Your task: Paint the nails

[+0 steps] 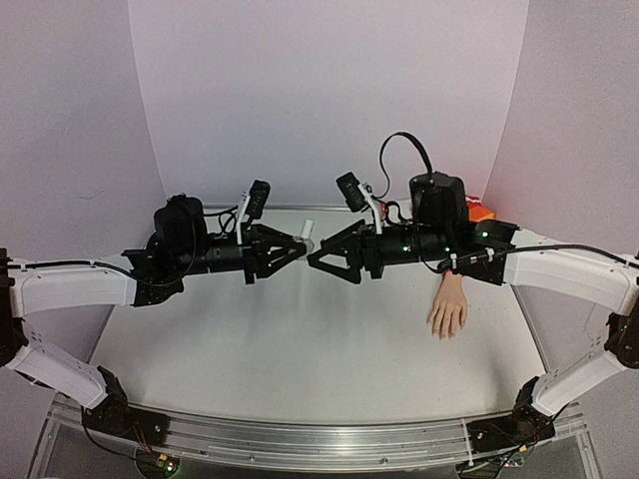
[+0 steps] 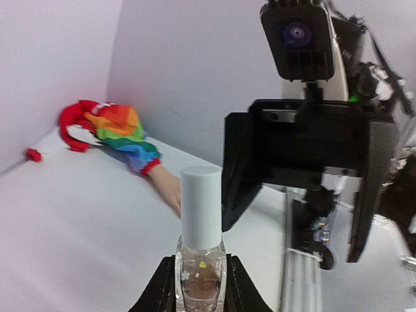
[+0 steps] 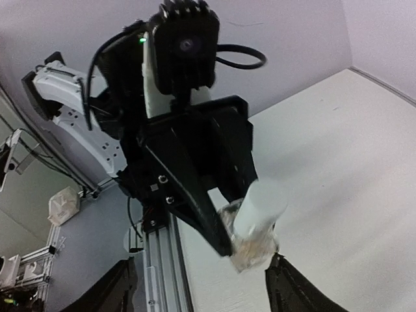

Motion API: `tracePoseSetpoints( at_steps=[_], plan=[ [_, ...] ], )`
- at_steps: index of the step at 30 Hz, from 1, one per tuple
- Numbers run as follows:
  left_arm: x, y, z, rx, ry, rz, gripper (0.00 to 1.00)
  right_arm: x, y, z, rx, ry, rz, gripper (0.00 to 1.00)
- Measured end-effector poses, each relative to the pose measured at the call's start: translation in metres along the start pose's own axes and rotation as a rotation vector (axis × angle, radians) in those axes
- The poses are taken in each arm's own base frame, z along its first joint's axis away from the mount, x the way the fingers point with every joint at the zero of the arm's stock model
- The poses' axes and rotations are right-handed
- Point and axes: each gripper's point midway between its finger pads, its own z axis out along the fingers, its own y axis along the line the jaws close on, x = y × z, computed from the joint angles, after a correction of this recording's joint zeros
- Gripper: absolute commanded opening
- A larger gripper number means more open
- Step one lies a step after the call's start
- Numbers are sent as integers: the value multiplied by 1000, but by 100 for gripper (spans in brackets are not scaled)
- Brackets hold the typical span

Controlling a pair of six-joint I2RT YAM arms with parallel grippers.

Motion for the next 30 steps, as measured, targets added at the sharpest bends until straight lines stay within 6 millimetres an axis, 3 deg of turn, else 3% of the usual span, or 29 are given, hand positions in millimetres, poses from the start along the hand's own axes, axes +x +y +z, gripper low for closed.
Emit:
tracePoseSetpoints(
  at_steps=[6,10,13,21,26,30],
  plan=[
    [1,20,8,-284,9,134,0,-15,-27,-15,213,-75,70,75],
    [2,40,2,-417,11,148,0,-23,-43,-10,303,-101,162,54],
    [3,49,0,-470,12,149,0,-28,-53,0,360,-108,214,44],
    [17,53,11,-496,45,149,0,-33,-64,25,460,-96,279,47],
    [21,52,14,-495,54,154,0,-30,-75,31,519,-88,312,45],
    [18,50,17,-492,47,155,0,-28,-82,35,548,-78,331,36]
  ],
)
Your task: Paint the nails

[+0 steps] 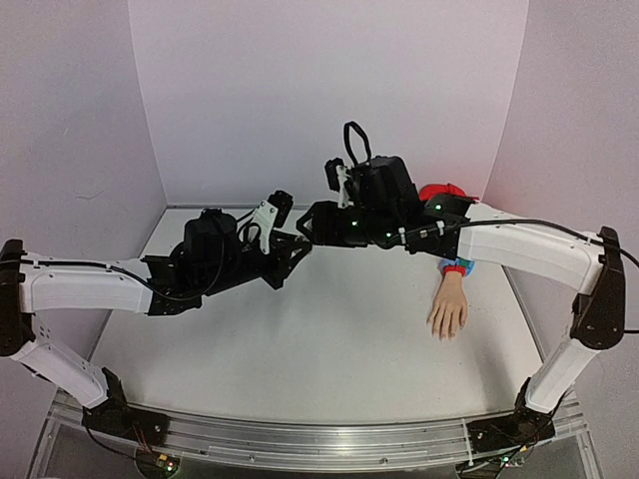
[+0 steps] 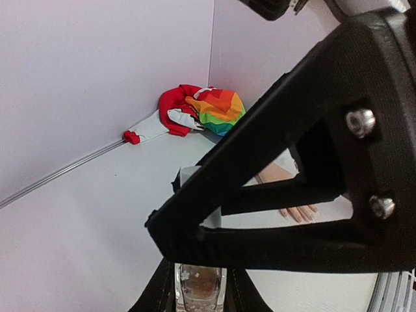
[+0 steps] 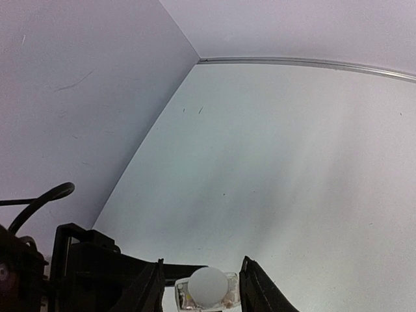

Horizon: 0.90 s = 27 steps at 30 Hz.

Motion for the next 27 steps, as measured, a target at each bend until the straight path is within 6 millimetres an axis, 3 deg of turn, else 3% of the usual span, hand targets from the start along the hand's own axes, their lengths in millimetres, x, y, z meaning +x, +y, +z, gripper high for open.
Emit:
tracePoseSetpoints(
  at_steps=[3,7,10,13,18,20,22,24,25,27],
  plan=[
    [-4,-2,1,5,-9,-1,0,1,-1,5,6,6,5,28],
    [-5,-9,0,46,-11,-3,0,4,-1,6,0,22,-21,0],
    [-5,-13,-1,103,-3,-22,0,8,0,4,-50,54,-77,0],
    [-4,-27,-10,277,5,-74,0,20,9,-9,-228,113,-136,0],
    [-15,-58,-46,720,12,-264,0,38,48,-48,-636,180,-272,0],
    [-19,-67,-57,821,24,-280,0,42,58,-59,-718,180,-308,8],
    [-20,-75,-64,876,31,-278,0,46,63,-68,-758,176,-331,43],
    [-19,-79,-67,896,31,-262,0,48,64,-75,-755,164,-338,62],
    [-19,-78,-65,878,28,-251,0,49,61,-78,-737,162,-333,69],
    [-21,-69,-58,808,9,-227,0,48,52,-84,-674,144,-314,71]
  ],
)
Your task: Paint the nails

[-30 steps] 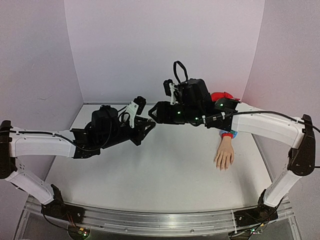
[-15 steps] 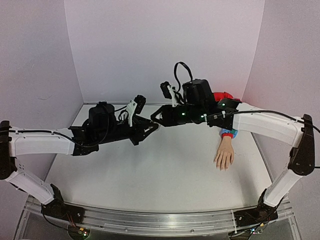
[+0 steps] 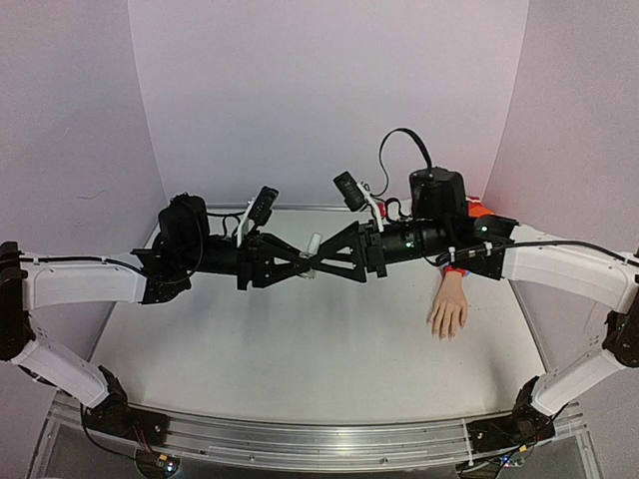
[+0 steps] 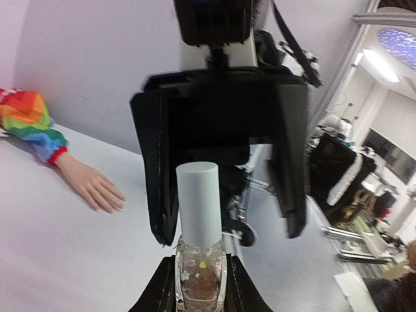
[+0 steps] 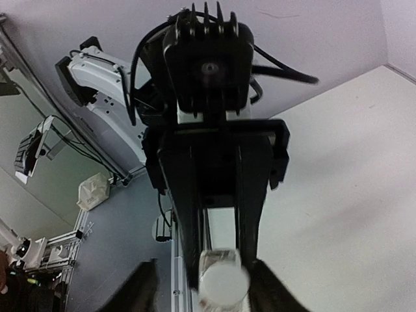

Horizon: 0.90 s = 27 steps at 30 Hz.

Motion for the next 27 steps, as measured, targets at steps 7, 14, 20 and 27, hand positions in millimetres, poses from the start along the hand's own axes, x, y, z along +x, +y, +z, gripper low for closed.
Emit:
tracePoseSetpoints(
  at_steps=[7,14,20,27],
  plan=[
    [-14,38,2,-326,-29,114,0,-24,-34,-25,279,-144,138,65],
    [-14,41,15,-451,-22,179,0,-21,-64,-16,426,-176,279,54],
    [-10,55,14,-531,-19,187,0,-24,-75,-8,485,-175,320,25],
    [-6,61,14,-561,-8,184,0,-26,-77,-1,509,-152,303,0]
  ],
)
